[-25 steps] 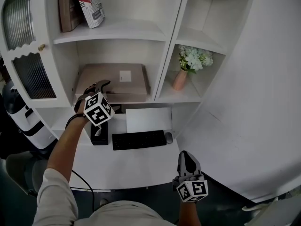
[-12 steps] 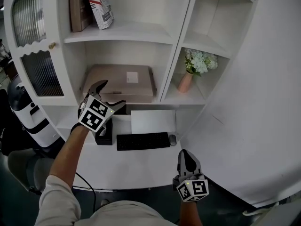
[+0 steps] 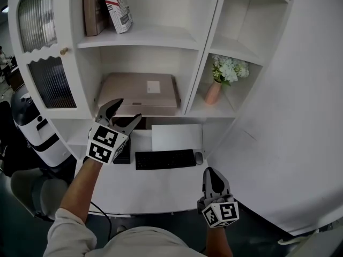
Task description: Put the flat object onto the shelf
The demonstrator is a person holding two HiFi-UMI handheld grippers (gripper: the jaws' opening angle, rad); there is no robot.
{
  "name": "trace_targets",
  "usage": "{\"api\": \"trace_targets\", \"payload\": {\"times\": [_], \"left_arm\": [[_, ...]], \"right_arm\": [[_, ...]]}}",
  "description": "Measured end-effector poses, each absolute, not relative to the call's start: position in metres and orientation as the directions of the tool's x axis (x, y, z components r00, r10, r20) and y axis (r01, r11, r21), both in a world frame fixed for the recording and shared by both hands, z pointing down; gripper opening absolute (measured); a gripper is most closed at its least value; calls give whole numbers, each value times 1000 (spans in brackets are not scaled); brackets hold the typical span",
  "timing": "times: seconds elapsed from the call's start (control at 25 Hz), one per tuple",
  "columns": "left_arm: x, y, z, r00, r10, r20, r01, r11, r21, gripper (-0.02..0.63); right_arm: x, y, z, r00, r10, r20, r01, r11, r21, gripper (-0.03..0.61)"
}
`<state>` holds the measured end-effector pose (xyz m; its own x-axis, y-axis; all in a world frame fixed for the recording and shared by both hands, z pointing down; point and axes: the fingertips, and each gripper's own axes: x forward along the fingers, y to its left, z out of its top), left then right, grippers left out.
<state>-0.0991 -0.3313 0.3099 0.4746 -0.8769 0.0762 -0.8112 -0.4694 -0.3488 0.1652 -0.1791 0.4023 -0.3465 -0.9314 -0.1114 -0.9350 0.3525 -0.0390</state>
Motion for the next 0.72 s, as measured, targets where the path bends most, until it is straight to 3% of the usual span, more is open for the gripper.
{"api": "trace_targets", "payload": {"times": [0.24, 0.36, 0.52, 0.72], "left_arm": [[-110, -295, 304, 458, -889, -13, -853, -436, -286, 211], [-113, -277, 309, 455, -890, -21, -859, -433, -273, 201], [-120, -257, 318, 442, -897, -33, -872, -421, -249, 135], [-128, -236, 325, 429, -902, -38, -881, -410, -235, 113]], "right_arm": [[155, -175, 395, -379, -917, -123, -922, 386, -29, 3], [149, -172, 393, -394, -910, -128, -916, 401, -26, 3], [141, -169, 389, -414, -900, -132, -907, 420, -18, 3], [134, -166, 386, -432, -891, -139, -899, 438, -11, 3]]}}
